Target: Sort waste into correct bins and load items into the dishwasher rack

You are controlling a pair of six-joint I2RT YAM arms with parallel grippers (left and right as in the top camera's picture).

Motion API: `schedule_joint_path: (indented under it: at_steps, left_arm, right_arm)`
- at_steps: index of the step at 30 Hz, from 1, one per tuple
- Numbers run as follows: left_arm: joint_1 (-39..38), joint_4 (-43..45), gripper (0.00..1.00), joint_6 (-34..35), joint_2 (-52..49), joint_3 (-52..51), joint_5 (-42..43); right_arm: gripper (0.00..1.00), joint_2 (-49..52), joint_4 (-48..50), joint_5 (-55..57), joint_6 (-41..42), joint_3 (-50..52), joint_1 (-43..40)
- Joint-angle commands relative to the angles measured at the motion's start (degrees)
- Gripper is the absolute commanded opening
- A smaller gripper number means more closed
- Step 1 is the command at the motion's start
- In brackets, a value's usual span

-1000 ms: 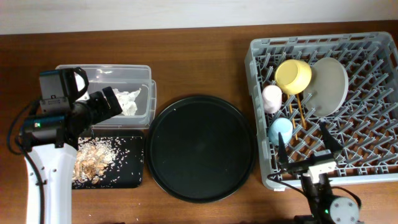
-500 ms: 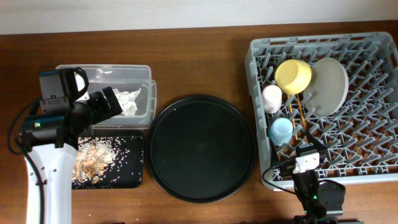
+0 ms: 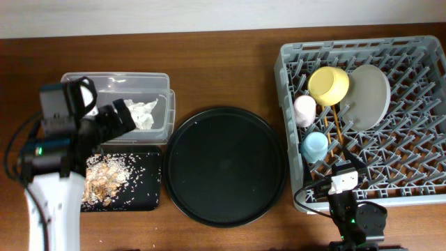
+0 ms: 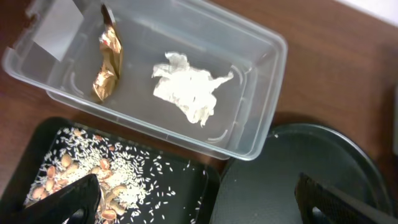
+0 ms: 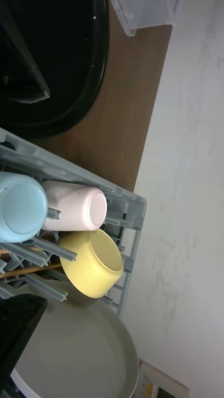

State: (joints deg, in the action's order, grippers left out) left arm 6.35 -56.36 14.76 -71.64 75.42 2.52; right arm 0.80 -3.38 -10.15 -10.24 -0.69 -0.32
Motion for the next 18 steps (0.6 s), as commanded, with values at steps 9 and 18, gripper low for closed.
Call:
schedule_joint_path:
  at_steps: [9, 18]
  left_arm:
    - [-1.7, 23.96, 0.99, 0.17, 44.04, -42.6, -0.2]
    - [-3.69, 55.82, 0.99, 0.15, 64.22, -69.66, 4.09]
  right_arm:
    - [0.99, -0.48, -0.26, 0.31, 0.7, 0.37, 0.31]
    - [0.99, -0.48, -0.26, 0.31, 0.7, 0.37, 0.31]
